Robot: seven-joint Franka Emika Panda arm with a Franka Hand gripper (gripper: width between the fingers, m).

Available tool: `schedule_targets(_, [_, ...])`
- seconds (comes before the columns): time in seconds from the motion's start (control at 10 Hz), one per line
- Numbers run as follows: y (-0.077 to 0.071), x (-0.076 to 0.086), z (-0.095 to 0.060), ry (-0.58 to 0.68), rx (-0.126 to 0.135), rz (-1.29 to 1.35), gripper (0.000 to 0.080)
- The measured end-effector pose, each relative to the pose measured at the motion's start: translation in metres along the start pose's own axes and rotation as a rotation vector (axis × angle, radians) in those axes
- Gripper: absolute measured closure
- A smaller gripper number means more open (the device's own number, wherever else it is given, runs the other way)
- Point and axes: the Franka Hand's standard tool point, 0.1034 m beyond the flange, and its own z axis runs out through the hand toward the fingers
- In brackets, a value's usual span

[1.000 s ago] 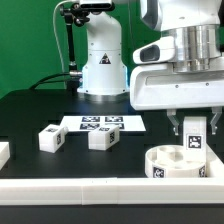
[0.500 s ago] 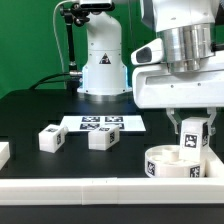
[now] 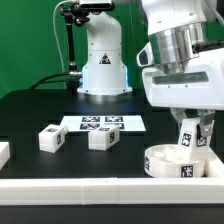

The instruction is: Assemble stool

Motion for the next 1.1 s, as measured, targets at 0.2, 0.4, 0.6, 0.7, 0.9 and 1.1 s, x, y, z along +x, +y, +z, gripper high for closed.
schedule_targets(0.2, [0.0,0.0,0.0,-0.004,0.004,0.111,0.0459])
schedule_targets(0.4, [-0.001,-0.001,0.0,-0.01,0.018,0.255,0.0459])
schedule_targets(0.6, [0.0,-0.004,0.001,-0.016,0.015,0.328,0.0446])
schedule_targets(0.7, [0.0,-0.004,0.001,-0.016,0.015,0.318,0.0446])
schedule_targets(0.9, [-0.006,-0.011,-0.007,-0.036,-0.021,0.278,0.0176])
schedule_targets(1.1, [-0.015,-0.022,-0.021,-0.048,-0.033,0.237,0.0158])
